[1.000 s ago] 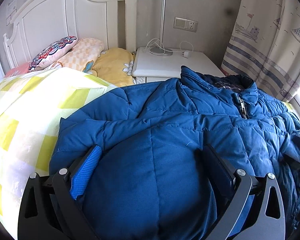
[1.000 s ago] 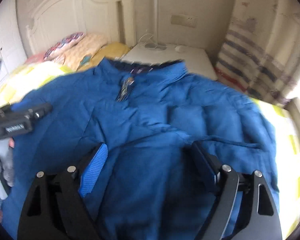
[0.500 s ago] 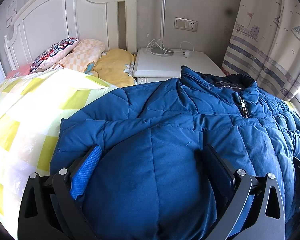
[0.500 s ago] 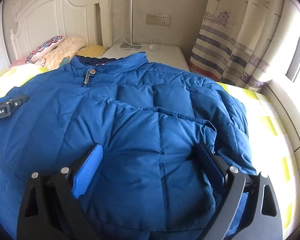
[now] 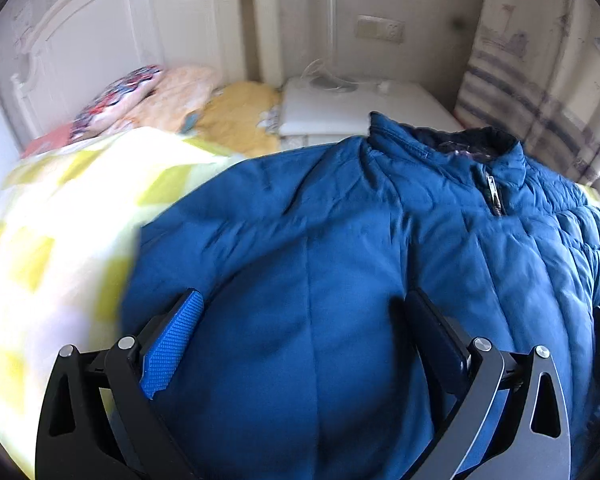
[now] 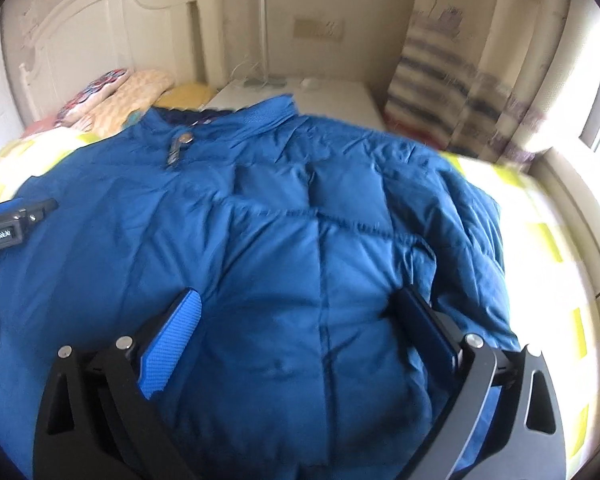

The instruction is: Fold large clothes

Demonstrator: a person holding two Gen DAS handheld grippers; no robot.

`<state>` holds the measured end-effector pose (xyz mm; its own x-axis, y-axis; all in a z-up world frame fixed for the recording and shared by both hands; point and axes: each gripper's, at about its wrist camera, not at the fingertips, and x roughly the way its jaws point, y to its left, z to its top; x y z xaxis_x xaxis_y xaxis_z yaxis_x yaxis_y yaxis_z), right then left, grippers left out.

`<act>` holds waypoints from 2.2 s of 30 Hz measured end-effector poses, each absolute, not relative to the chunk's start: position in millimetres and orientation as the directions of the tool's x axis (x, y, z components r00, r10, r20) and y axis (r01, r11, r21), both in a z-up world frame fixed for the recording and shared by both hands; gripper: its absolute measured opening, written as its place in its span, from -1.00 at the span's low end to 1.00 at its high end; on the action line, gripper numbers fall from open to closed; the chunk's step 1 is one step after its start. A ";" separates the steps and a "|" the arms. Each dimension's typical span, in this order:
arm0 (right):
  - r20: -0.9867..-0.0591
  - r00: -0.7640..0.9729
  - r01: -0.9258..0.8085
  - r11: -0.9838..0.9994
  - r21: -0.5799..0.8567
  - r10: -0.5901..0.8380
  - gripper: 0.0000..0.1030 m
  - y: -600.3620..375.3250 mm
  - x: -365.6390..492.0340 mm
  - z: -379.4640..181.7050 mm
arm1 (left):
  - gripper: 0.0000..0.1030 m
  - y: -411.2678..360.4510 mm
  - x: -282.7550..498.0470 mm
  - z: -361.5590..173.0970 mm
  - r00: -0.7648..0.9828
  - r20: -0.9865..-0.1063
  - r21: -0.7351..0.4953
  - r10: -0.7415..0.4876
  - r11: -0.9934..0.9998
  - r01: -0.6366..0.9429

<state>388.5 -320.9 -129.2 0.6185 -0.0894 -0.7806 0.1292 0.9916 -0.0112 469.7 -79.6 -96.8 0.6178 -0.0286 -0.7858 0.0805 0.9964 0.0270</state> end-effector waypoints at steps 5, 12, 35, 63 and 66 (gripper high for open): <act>-0.672 0.739 0.120 0.990 0.077 -0.037 0.92 -306.1 313.5 -84.7 | 0.91 -92.0 371.3 -58.8 0.667 -0.714 -0.066 -0.214 0.969 0.239; -0.820 0.569 -0.015 0.997 -0.078 -0.056 0.96 -260.7 292.8 -150.4 | 0.91 -125.1 325.6 -130.8 0.544 -0.825 0.032 -0.155 0.947 0.319; -0.766 0.643 -0.143 0.985 -0.098 0.017 0.95 -244.4 105.5 -152.7 | 0.91 -90.1 163.1 -117.6 0.594 -0.794 0.110 -0.130 0.930 0.352; -0.655 0.756 0.100 0.990 0.095 -0.014 0.91 -336.7 -31.2 -149.5 | 0.91 31.8 81.3 -118.9 0.695 -0.706 0.004 -0.135 0.981 0.194; -0.687 0.726 0.146 0.982 0.115 -0.028 0.86 -354.3 -44.8 -166.1 | 0.91 44.7 78.9 -129.7 0.674 -0.725 -0.019 -0.139 0.983 0.182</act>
